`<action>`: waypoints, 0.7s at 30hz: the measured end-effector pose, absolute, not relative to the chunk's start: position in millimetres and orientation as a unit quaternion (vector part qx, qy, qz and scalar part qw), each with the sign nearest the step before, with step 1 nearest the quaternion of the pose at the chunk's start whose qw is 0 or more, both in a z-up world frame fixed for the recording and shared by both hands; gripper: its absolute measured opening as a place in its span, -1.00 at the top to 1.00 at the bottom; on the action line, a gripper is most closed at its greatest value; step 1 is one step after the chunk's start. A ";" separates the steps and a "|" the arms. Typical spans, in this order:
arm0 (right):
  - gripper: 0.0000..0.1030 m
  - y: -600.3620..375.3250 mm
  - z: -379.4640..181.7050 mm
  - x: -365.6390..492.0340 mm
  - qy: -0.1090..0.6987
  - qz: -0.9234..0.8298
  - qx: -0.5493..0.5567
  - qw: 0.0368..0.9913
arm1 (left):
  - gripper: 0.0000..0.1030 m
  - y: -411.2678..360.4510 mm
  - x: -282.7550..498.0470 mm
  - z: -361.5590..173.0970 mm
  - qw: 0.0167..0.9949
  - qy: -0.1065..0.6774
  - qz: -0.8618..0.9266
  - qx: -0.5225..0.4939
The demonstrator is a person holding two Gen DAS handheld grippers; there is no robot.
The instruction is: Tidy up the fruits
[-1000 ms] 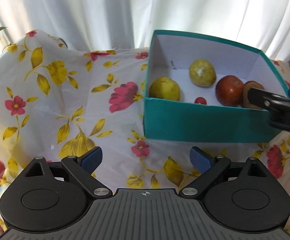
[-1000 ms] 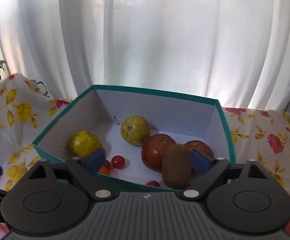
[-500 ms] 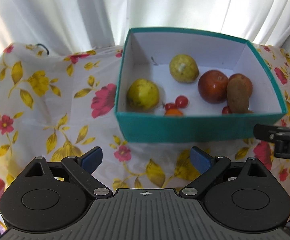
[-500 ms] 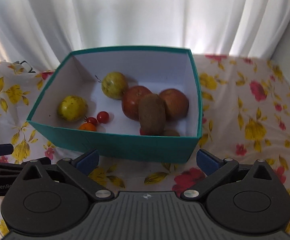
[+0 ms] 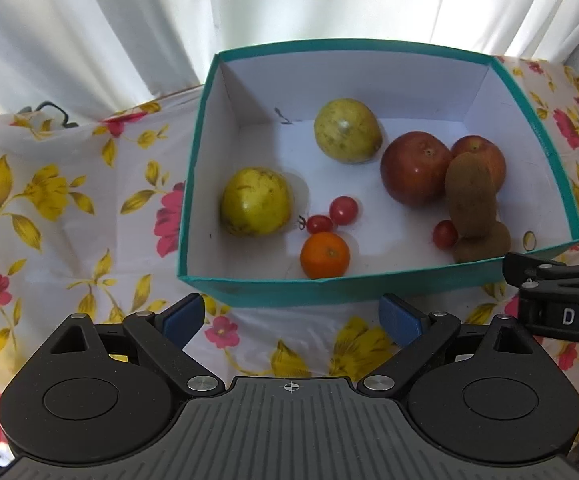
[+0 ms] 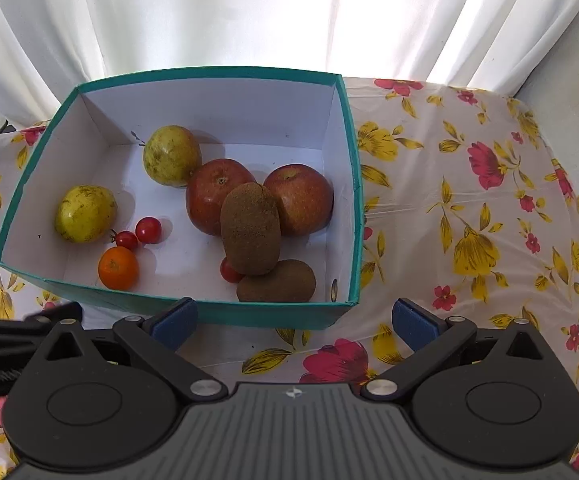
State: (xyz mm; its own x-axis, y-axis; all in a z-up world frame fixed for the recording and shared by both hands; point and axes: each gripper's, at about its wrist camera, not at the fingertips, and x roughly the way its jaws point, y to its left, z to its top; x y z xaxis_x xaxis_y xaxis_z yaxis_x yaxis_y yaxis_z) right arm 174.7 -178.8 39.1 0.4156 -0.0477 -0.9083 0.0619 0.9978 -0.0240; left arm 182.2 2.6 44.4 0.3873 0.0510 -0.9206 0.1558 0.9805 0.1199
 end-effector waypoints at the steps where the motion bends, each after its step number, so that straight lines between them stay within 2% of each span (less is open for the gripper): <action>1: -1.00 -177.4 38.4 176.0 0.542 -0.033 0.003 0.840 | -0.89 2.7 183.3 43.5 0.827 0.554 -0.028 0.095; 21: -1.00 -175.6 36.3 182.8 0.561 -0.028 -0.013 0.827 | -0.88 0.9 190.2 37.2 0.816 0.570 -0.022 0.092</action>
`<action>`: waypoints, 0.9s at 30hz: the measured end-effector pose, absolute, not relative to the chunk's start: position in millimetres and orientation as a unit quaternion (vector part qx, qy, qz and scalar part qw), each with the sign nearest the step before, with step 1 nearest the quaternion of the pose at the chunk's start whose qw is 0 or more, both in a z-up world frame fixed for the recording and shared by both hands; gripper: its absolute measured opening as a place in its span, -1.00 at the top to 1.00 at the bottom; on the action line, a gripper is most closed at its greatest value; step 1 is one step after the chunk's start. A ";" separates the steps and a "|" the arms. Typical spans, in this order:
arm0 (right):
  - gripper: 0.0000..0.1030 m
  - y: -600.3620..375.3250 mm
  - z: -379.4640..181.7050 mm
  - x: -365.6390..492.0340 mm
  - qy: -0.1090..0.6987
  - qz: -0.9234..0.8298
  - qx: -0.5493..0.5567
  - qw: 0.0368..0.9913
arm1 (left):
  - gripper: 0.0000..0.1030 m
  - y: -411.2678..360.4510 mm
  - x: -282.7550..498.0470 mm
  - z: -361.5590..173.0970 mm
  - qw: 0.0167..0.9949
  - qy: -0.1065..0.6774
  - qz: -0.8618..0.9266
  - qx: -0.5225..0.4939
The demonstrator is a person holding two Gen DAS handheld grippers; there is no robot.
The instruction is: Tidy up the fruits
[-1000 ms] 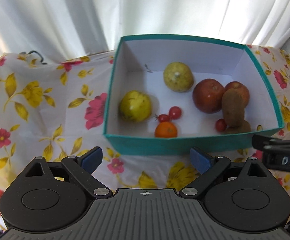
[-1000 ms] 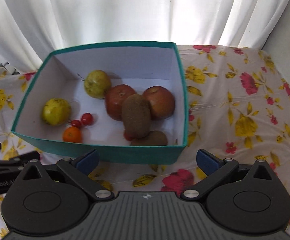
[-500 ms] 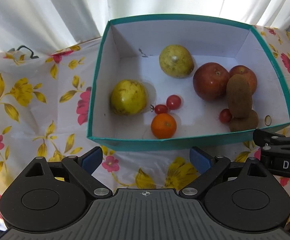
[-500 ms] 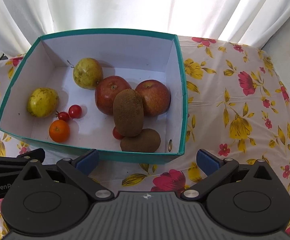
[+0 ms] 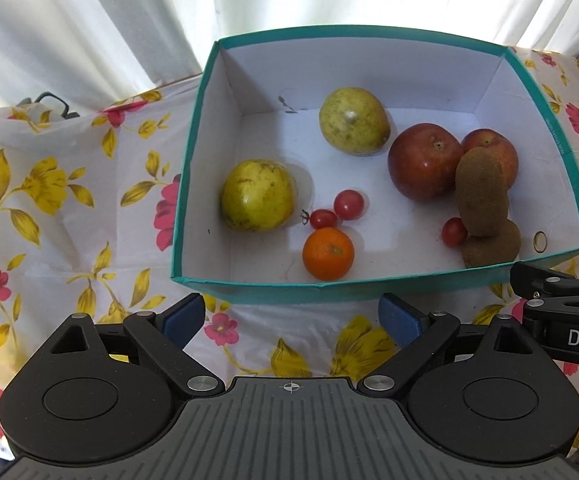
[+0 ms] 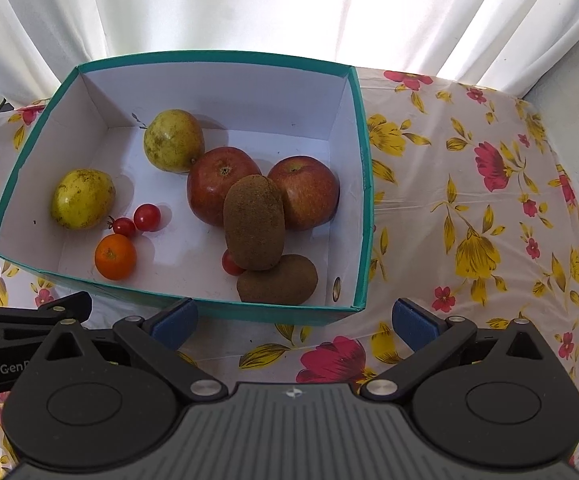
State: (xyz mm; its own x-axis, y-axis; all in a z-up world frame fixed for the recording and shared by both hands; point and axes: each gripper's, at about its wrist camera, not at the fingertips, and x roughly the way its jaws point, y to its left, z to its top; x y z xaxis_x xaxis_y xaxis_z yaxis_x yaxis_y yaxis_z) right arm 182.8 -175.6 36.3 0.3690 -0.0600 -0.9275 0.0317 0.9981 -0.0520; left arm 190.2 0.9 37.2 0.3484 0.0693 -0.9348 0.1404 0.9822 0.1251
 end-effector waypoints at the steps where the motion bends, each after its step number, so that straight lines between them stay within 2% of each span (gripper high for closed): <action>1: -1.00 -175.4 36.3 182.7 0.561 -0.028 -0.012 0.827 | -0.88 0.7 190.3 37.2 0.816 0.570 -0.022 0.093; 27: -1.00 -175.2 33.1 185.0 0.568 -0.027 -0.021 0.822 | -0.88 -0.9 193.6 34.1 0.813 0.574 -0.017 0.097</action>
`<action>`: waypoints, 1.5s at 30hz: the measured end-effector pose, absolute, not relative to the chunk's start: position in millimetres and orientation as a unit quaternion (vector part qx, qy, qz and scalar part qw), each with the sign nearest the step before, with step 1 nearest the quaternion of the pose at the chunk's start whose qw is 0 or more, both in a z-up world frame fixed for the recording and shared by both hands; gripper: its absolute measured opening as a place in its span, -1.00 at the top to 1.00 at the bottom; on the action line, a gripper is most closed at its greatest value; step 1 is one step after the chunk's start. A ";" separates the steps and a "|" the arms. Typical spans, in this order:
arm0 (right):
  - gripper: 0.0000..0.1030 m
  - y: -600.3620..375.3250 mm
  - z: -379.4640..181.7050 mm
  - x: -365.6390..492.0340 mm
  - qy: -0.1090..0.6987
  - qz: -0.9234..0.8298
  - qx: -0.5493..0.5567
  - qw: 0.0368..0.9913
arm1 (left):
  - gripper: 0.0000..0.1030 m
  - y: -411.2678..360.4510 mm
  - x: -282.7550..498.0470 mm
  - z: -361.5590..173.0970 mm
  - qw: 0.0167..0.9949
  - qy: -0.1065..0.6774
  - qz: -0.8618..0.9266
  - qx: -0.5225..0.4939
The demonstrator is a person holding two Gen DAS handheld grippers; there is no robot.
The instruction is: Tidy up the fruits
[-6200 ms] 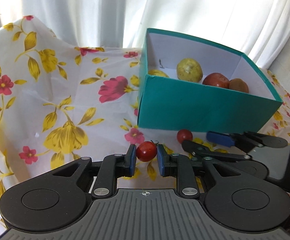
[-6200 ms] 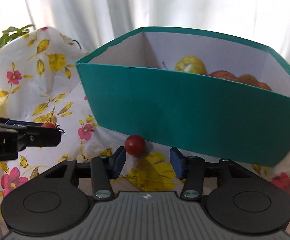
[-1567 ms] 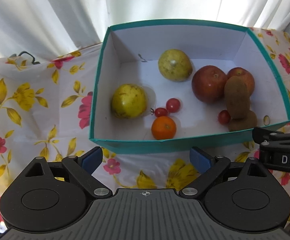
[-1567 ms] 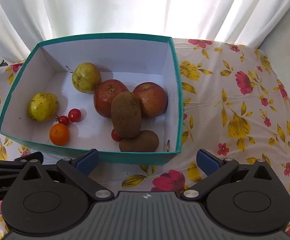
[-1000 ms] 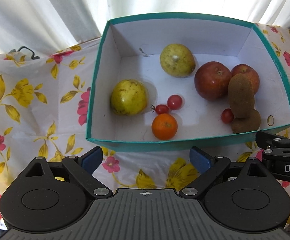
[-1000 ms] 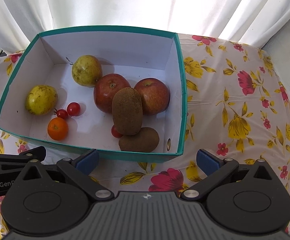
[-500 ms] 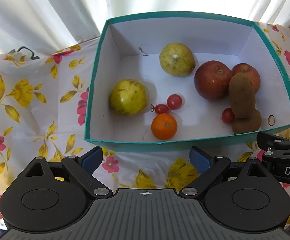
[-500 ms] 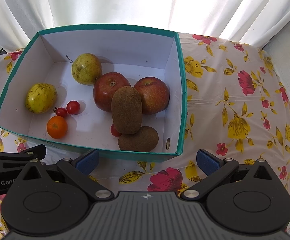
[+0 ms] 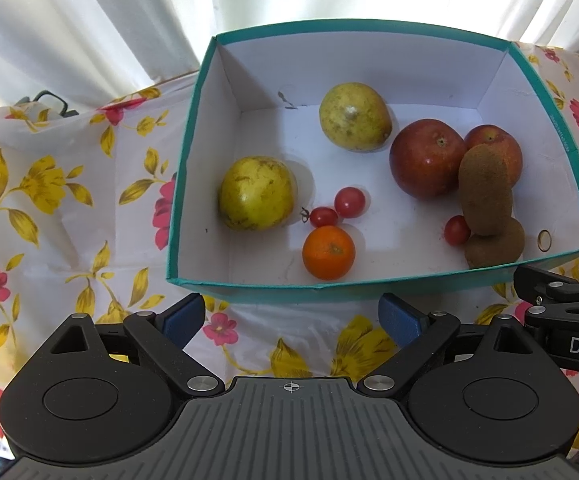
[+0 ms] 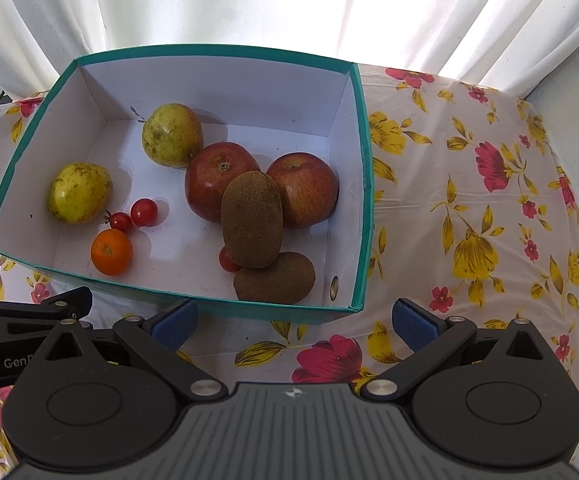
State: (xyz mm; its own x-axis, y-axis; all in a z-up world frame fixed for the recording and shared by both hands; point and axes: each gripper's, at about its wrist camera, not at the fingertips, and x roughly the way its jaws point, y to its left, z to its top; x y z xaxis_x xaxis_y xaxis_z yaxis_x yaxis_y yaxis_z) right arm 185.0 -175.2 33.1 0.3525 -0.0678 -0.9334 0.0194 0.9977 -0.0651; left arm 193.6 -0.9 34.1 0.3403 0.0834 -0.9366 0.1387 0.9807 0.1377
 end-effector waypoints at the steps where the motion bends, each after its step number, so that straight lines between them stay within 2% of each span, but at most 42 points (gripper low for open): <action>1: -1.00 -174.9 32.9 185.1 0.569 -0.027 -0.021 0.822 | -0.88 -1.1 193.6 34.1 0.813 0.574 -0.017 0.097; 45: -1.00 -169.7 30.0 185.9 0.573 -0.029 -0.039 0.818 | -0.88 -1.3 197.0 27.8 0.806 0.583 -0.012 0.102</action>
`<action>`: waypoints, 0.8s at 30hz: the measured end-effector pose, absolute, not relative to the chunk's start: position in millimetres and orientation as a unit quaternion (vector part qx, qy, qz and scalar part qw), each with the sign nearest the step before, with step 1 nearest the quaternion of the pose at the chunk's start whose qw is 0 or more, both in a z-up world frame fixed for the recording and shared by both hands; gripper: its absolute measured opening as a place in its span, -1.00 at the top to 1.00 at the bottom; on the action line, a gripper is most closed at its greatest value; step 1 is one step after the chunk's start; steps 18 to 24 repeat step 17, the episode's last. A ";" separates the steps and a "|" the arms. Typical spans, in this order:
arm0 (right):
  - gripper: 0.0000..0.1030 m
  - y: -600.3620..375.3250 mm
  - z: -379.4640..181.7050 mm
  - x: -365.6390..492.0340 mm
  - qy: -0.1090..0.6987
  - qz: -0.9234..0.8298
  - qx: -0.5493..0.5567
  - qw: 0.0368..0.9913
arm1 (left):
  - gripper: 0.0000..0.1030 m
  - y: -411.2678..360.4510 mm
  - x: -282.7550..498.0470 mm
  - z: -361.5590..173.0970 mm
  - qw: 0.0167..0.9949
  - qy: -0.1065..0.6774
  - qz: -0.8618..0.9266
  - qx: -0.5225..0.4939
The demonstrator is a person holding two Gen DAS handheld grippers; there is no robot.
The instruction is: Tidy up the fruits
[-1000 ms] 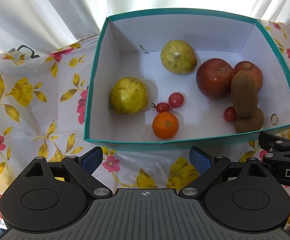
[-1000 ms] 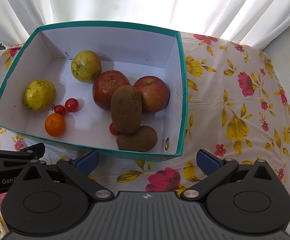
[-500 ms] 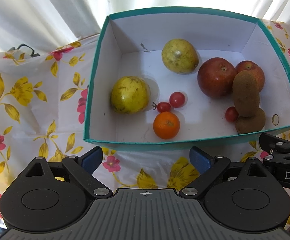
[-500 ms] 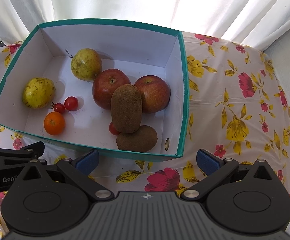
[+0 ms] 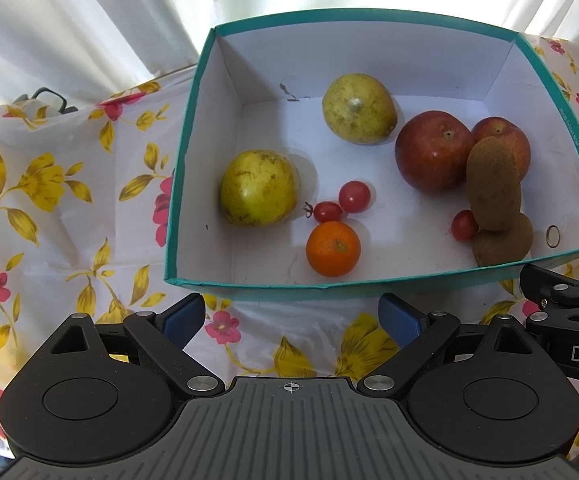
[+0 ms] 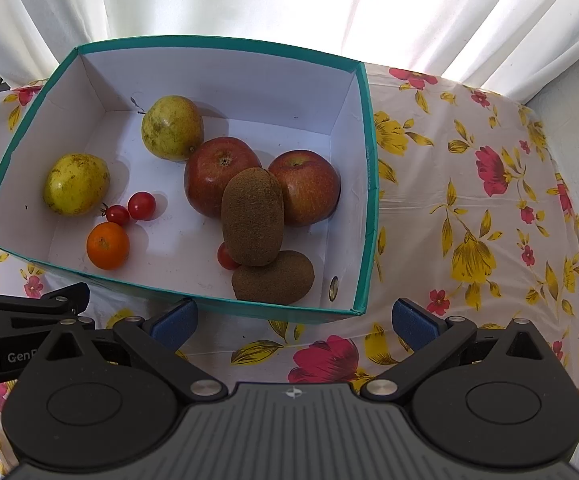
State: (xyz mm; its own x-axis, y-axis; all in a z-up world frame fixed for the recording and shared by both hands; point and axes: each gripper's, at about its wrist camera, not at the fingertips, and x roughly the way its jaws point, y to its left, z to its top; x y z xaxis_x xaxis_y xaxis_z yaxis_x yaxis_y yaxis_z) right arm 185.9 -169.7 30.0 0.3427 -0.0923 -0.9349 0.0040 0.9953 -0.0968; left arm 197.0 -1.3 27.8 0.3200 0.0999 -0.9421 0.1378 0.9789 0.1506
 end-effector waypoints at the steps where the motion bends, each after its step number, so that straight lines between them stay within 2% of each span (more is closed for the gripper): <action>1: -1.00 -169.8 30.0 185.8 0.572 -0.030 -0.040 0.819 | -0.88 -1.1 197.0 27.6 0.806 0.583 -0.012 0.102; 24: -1.00 -165.4 30.3 184.4 0.570 -0.034 -0.049 0.819 | -0.89 -2.0 196.6 27.9 0.811 0.574 -0.008 0.109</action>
